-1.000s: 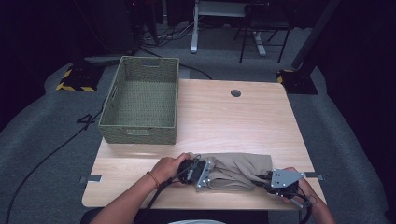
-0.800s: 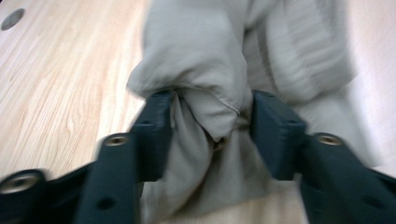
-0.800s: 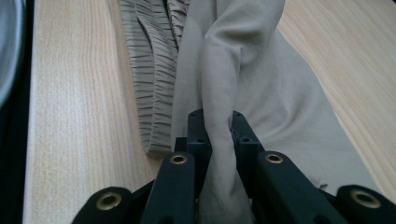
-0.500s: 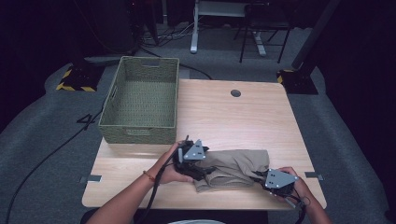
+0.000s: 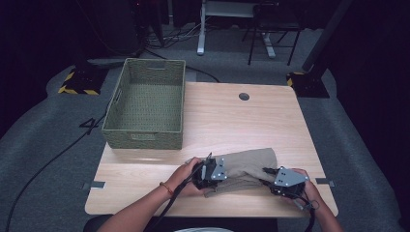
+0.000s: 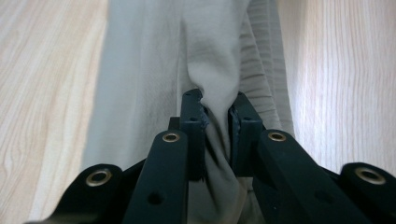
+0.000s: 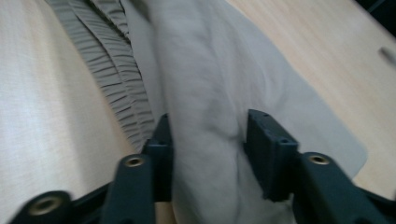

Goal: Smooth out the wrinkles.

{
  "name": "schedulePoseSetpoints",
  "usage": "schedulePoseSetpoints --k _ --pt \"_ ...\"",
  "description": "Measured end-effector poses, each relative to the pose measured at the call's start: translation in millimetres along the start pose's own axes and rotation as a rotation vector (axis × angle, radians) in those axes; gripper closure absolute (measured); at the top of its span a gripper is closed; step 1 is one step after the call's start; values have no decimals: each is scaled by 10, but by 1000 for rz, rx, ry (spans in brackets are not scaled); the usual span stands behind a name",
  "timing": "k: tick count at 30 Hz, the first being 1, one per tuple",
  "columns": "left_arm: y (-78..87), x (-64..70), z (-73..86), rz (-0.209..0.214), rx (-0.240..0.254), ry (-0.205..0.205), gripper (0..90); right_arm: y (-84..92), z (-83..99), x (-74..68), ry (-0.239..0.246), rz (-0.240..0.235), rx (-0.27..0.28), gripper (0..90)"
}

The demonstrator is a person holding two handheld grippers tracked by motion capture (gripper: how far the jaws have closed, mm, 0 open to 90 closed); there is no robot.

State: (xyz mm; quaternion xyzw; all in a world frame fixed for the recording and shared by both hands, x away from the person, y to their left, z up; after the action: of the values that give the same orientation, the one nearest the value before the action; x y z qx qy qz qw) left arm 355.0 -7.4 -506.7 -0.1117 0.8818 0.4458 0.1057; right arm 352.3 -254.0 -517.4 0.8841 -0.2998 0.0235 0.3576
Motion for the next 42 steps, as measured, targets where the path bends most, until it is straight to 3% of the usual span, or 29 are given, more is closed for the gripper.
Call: schedulePoseSetpoints --k 3,6,9,13,15,18,19,23,26,28,31,33,35,38,40,42 --pt "-13 18 7 3 5 5 794 107 31 28 -89 -35 28 408" --pt "-19 41 -5 -14 -6 -20 792 290 -36 71 -159 -58 93 363" --pt "-17 61 -18 -44 -19 -53 791 491 -250 136 -205 -65 181 367" --pt "-11 72 -15 -56 -23 -75 788 428 -472 211 -277 2 143 359" --pt "-13 79 -7 -62 -4 -60 785 227 -473 199 -267 43 53 317" --pt "31 94 28 -47 29 -50 763 23 -350 177 -284 37 -17 321" --pt "48 100 42 -35 40 -38 737 -36 -277 177 -279 60 -41 309" --pt "154 144 142 7 82 9 704 -65 -89 139 -286 57 -38 264" --pt "238 186 218 37 83 42 666 -38 0 143 -250 96 -61 214" --pt "300 232 278 44 84 44 608 -37 30 140 -261 99 -58 213" --pt "404 271 318 73 90 84 510 -42 29 134 -247 107 -57 196" --pt "519 307 321 120 127 67 435 -54 24 149 -247 118 -60 196" --pt "607 303 330 105 137 83 374 -70 14 164 -233 130 -60 198" --pt "725 230 338 92 186 163 262 -90 4 200 -236 150 -64 202" --pt "807 148 340 94 241 202 244 -110 -3 225 -239 154 -63 204" --pt "841 39 332 61 277 243 228 -123 -16 241 -236 163 -67 215"
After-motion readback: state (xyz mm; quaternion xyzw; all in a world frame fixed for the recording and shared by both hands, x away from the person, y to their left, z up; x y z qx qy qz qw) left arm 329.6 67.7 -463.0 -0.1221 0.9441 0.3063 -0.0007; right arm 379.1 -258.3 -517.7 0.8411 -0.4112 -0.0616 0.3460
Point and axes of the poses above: each handheld gripper's, and its own axes: y roughly backward along the jaws, z roughly out of its underside, x roughly to its right, the point moved 5 cm from there along -y, roughly forward along the jaws, and after that the axes turned 7 degrees about -y, right-handed, at the moved point
